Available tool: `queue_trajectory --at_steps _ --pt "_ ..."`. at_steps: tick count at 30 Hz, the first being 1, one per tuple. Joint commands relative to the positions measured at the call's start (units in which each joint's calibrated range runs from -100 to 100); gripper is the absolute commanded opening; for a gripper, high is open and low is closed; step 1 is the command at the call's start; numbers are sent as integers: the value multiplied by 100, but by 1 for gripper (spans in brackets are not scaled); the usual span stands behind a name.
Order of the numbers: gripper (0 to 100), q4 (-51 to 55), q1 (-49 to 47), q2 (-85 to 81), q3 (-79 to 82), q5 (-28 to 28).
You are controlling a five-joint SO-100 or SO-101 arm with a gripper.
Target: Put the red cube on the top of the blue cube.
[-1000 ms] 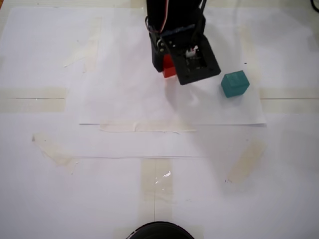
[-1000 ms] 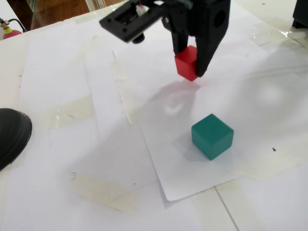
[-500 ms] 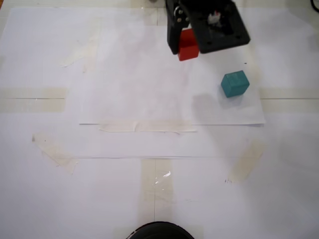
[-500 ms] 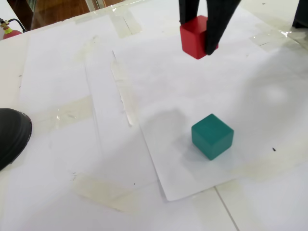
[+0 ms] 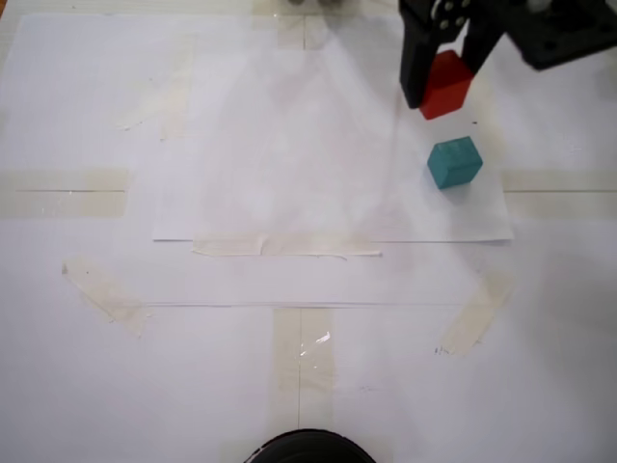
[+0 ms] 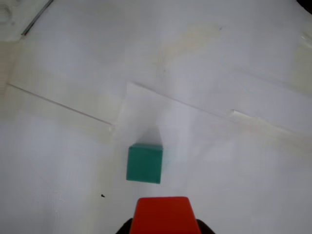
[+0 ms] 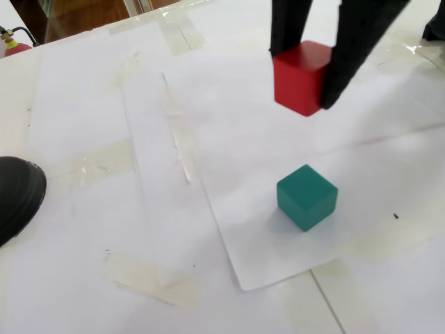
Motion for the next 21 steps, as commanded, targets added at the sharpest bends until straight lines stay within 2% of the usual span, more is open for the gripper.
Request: queue_trajectory --at_steps 1,15,21 --pt "12 19 -244 158 -878 -137" --pt "10 329 -501 785 -1096 -625" --pt "11 329 -494 922 -1141 -625"
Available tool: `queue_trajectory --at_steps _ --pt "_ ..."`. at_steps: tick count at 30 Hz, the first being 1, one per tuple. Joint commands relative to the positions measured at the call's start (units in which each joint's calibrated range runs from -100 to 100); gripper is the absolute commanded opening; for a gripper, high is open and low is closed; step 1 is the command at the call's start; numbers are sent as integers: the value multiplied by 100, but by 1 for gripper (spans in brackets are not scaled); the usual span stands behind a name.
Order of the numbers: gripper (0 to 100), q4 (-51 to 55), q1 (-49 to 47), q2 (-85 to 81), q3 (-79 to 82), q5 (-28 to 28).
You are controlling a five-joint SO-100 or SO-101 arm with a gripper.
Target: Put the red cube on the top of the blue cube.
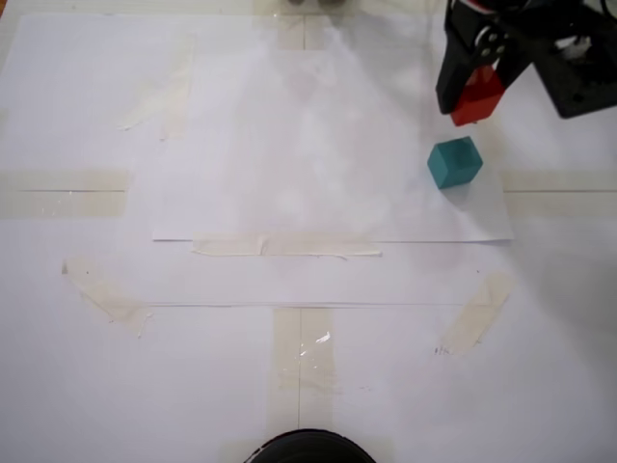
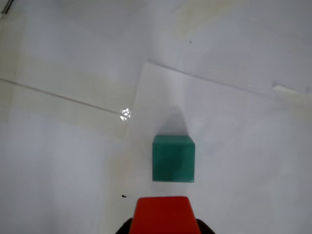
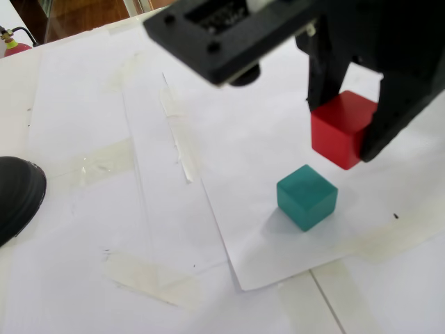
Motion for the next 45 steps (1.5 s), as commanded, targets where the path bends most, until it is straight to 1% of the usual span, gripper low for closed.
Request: queue_trajectory --at_steps 1,7,17,29,45 --pt "11 45 -26 -32 -554 -29" --pt "10 45 -11 131 -690 -20" --pt "10 53 118 714 -1571 98" --pt "10 -119 444 963 -1589 371" --pt "10 -273 353 1066 -1598 322"
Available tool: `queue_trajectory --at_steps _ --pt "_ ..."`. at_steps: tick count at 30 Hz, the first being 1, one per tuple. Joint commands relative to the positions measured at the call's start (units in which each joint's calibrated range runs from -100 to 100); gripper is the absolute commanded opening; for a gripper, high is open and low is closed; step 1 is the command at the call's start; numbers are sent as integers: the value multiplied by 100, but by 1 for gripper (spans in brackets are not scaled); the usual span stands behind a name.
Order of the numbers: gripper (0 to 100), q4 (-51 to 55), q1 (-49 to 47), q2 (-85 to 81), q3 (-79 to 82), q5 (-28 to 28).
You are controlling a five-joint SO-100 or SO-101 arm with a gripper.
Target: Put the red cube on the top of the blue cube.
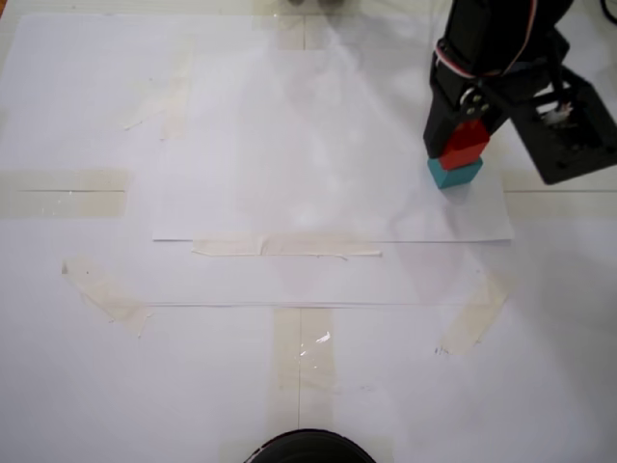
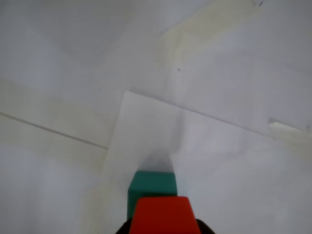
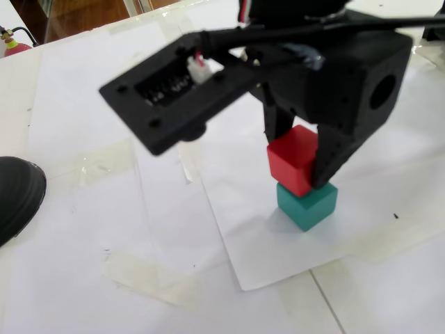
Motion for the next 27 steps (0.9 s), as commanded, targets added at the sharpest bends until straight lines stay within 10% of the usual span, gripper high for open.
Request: queue_trajectory --at_steps 1,27 --pt "10 -103 -5 -140 -459 -24" --pt "20 -412 -134 -37 -150 -88"
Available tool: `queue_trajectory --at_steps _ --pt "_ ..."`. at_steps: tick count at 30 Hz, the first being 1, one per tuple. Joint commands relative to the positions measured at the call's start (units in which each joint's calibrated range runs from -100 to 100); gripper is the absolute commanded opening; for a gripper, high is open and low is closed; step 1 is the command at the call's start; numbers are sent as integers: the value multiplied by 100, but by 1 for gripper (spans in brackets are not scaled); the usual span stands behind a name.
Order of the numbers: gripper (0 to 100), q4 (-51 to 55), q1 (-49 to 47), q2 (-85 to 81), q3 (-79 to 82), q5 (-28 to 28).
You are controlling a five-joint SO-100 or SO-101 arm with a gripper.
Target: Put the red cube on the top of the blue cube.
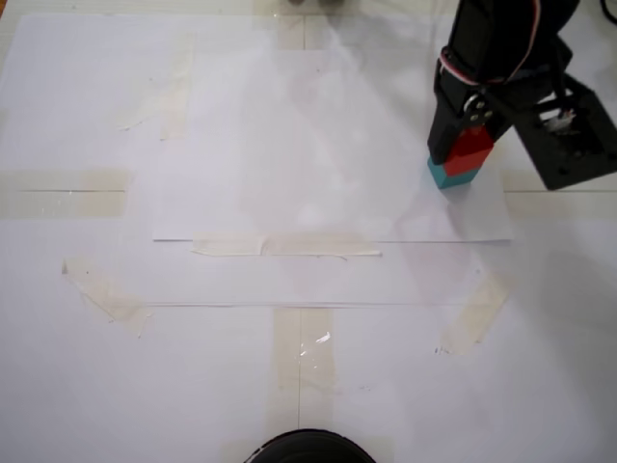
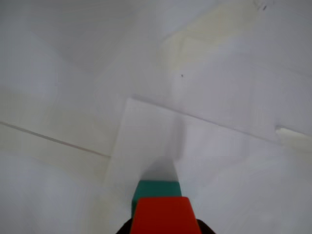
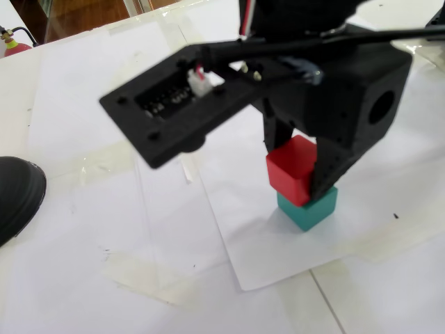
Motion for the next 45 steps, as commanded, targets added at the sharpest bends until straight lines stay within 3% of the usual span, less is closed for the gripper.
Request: queue_trajectory --at_steps 1,9,19,35,45 --pt "22 -242 -83 -167 -132 -20" --pt "33 -201 -197 -287 -87 -186" --pt "46 -348 -250 -545 68 39" --pt "45 3 -401 -1763 258 -274" --pt "38 -177 -492 -4115 2510 -230"
